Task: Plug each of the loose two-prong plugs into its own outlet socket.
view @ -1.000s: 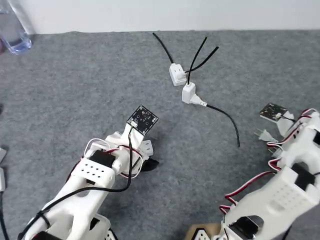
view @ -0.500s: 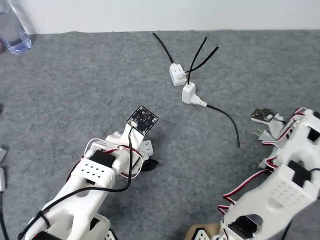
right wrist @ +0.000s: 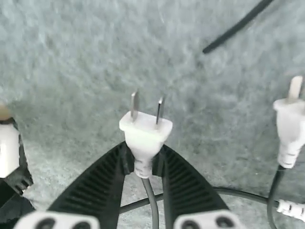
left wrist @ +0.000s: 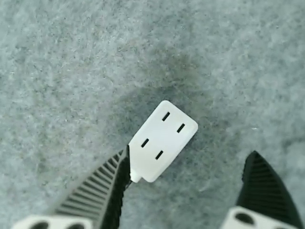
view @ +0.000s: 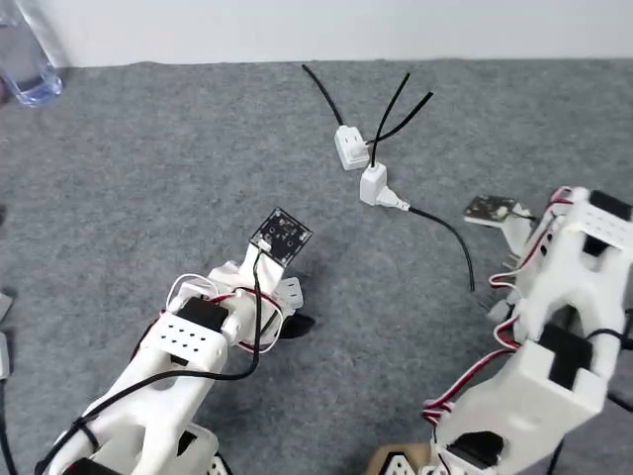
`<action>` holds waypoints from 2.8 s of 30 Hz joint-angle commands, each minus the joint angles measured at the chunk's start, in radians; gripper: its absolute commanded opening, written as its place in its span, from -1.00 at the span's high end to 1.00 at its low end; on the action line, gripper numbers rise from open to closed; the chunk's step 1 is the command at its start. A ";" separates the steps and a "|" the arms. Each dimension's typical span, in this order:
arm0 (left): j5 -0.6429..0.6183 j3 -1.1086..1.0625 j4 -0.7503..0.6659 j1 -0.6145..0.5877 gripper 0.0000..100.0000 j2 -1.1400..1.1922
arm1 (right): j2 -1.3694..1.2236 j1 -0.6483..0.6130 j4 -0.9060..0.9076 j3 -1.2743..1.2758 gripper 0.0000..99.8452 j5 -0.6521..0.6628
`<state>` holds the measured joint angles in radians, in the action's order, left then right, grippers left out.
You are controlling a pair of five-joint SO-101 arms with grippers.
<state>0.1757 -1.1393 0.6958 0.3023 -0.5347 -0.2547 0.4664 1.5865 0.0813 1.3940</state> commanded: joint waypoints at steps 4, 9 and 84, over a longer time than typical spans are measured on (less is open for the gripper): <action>-0.112 0.041 0.006 0.002 0.30 -0.005 | 0.061 -0.064 0.005 0.003 0.98 -0.075; -0.112 0.041 0.006 0.002 0.30 -0.005 | 0.016 -0.067 -0.200 0.172 0.98 -0.075; 0.026 -0.547 0.353 -0.436 0.30 -1.264 | 0.509 -0.209 -0.598 0.733 0.52 -0.190</action>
<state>0.1941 -1.6916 1.0319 -0.1166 -1.7837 0.2240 0.2593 1.0157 0.8209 1.1592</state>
